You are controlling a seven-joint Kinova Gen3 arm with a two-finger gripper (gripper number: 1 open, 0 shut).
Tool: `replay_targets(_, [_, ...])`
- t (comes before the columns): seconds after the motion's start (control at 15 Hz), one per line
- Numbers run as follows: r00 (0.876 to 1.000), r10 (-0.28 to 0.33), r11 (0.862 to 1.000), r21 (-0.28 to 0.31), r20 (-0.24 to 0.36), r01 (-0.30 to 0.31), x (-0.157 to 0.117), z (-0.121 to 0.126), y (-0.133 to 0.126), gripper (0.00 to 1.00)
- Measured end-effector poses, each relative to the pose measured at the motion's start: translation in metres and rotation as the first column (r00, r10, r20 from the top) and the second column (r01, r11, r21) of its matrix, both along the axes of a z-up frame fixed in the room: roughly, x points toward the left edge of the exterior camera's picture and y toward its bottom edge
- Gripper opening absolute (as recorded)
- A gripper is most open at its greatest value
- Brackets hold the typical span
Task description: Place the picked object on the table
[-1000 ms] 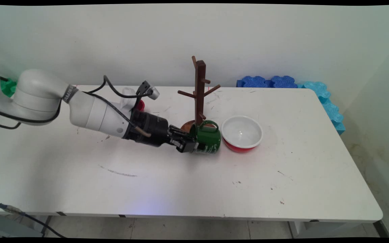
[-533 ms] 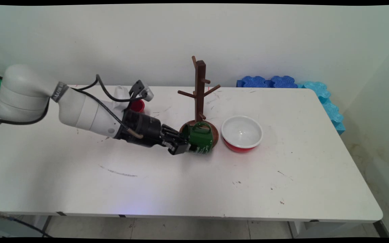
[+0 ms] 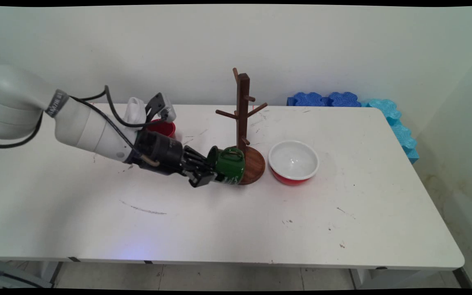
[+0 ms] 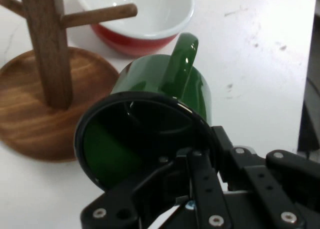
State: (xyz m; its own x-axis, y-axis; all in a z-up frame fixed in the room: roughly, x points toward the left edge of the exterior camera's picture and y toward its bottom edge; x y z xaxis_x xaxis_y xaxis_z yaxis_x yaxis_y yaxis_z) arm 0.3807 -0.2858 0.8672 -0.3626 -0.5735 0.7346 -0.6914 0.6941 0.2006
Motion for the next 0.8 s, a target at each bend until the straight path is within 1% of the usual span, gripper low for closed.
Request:
replay_targets(0.33, [0.997,-0.03,0.999,-0.024,0.07,0.032,0.013,0.008,0.0,0.0])
replay_targets(0.53, [0.99,-0.059,0.997,-0.037,0.128,0.064,0.022,0.014,0.0,0.0])
replay_targets(0.67, [0.982,-0.08,0.995,-0.044,0.17,0.088,0.027,0.018,0.0,0.0])
replay_targets(0.8, [0.975,-0.093,0.993,-0.047,0.2,0.104,0.031,0.021,0.001,0.0])
